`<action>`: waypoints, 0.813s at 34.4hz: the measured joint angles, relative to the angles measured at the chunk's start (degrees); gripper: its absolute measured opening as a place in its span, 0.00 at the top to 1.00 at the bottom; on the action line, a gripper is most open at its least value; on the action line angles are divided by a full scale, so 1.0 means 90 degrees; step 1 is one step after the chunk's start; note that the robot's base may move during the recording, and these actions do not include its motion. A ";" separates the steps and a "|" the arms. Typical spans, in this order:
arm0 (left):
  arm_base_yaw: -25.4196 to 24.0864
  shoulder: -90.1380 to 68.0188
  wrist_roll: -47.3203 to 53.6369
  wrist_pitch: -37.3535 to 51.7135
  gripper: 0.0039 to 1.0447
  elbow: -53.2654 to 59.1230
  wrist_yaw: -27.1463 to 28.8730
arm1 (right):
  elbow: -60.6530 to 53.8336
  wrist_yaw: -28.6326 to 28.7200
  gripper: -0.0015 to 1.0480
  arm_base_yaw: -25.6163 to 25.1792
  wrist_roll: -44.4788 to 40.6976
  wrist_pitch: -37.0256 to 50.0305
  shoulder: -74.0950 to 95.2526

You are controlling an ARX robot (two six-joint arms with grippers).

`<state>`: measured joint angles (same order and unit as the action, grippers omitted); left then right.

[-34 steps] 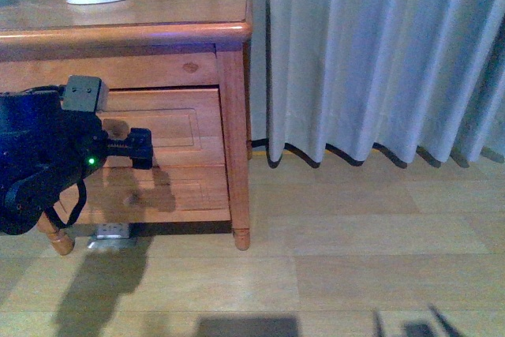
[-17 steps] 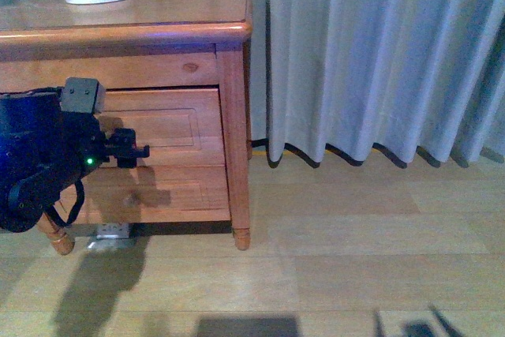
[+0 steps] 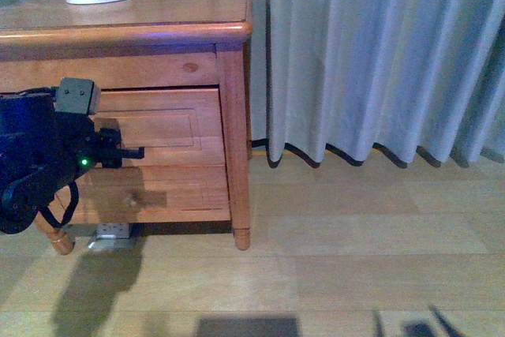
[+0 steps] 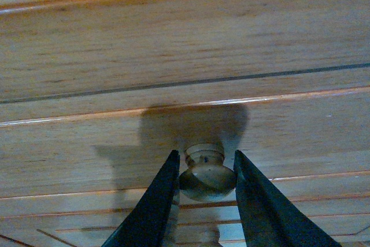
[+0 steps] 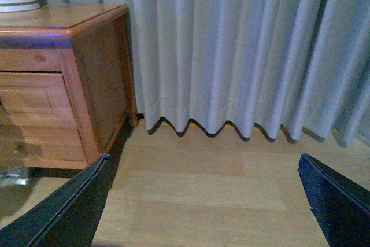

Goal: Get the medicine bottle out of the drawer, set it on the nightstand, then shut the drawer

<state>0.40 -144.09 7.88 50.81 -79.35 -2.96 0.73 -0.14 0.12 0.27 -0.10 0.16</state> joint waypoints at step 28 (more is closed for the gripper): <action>0.0301 0.2351 0.0158 0.0923 0.77 0.4709 0.0270 | 0.0000 0.0000 0.07 0.0000 0.0000 0.0000 0.0000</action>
<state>3.11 -122.93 9.30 59.11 -36.97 -0.54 0.73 -0.14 0.12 0.27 -0.10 0.16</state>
